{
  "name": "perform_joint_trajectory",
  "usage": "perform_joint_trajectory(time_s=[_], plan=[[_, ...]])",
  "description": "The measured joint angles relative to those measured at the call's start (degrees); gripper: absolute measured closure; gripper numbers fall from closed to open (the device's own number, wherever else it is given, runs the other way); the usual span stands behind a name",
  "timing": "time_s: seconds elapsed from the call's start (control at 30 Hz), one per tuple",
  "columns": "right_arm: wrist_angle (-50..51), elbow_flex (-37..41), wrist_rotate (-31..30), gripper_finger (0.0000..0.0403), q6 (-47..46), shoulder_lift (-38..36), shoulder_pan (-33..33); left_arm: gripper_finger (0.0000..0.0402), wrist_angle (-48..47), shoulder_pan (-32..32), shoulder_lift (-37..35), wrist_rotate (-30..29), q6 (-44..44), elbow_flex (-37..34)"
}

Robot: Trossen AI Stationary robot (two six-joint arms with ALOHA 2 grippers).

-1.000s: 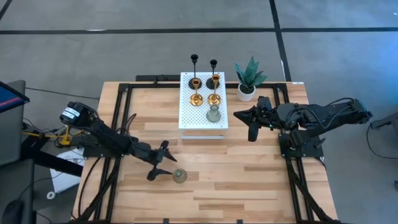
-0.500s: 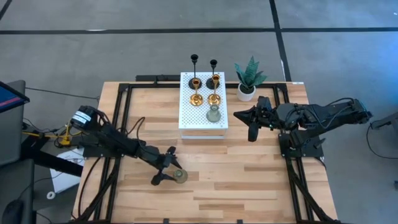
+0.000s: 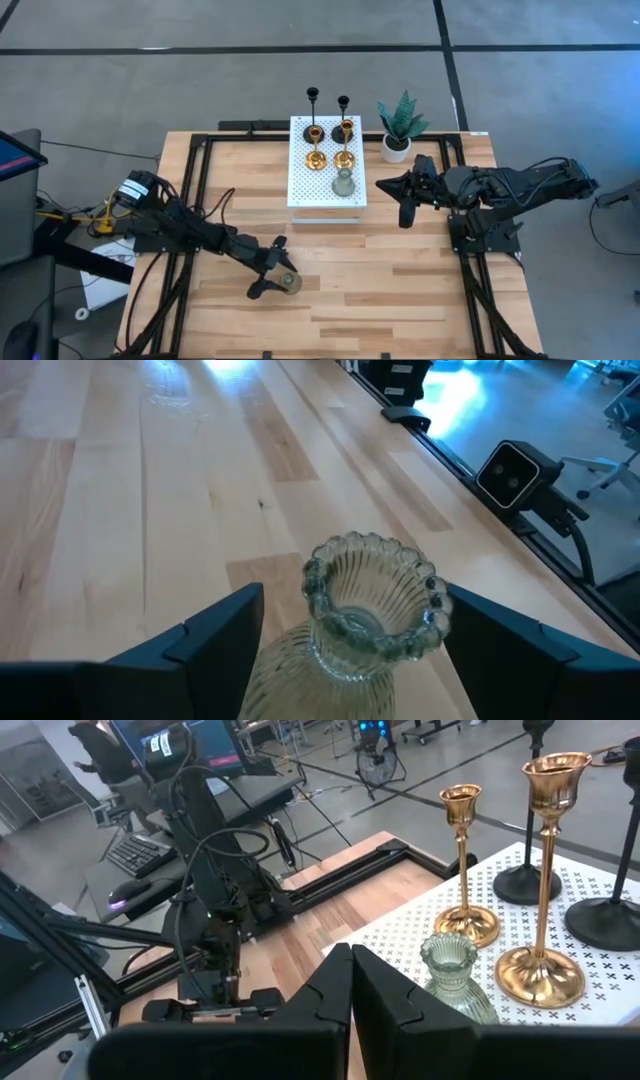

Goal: Pick & Place candle stick holders
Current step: Put the transparent glass candle holder aligned with the other transparent glass candle holder on the shelf

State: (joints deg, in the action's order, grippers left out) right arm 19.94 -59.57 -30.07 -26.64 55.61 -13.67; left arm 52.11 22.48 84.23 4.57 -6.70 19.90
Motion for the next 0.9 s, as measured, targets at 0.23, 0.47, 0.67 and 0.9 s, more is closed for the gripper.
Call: perform_joint_trajectory(time_s=[0.23,0.47,0.67,0.9], plan=[[0.7,0.0,0.0,0.0403,0.0,0.0,0.0,0.0108,0.1,0.0,0.0,0.0,0.0,0.0],[0.7,0.0,0.0,0.0403,0.0,0.0,0.0,0.0108,0.3,0.0,0.0,0.0,0.0,0.0],[0.7,0.0,0.0,0.0403,0.0,0.0,0.0,0.0108,0.7,0.0,0.0,0.0,-0.8,0.0],[0.7,0.0,0.0,0.0403,0.0,0.0,0.0,0.0108,1.0,0.0,0.0,0.0,-1.3,0.0]])
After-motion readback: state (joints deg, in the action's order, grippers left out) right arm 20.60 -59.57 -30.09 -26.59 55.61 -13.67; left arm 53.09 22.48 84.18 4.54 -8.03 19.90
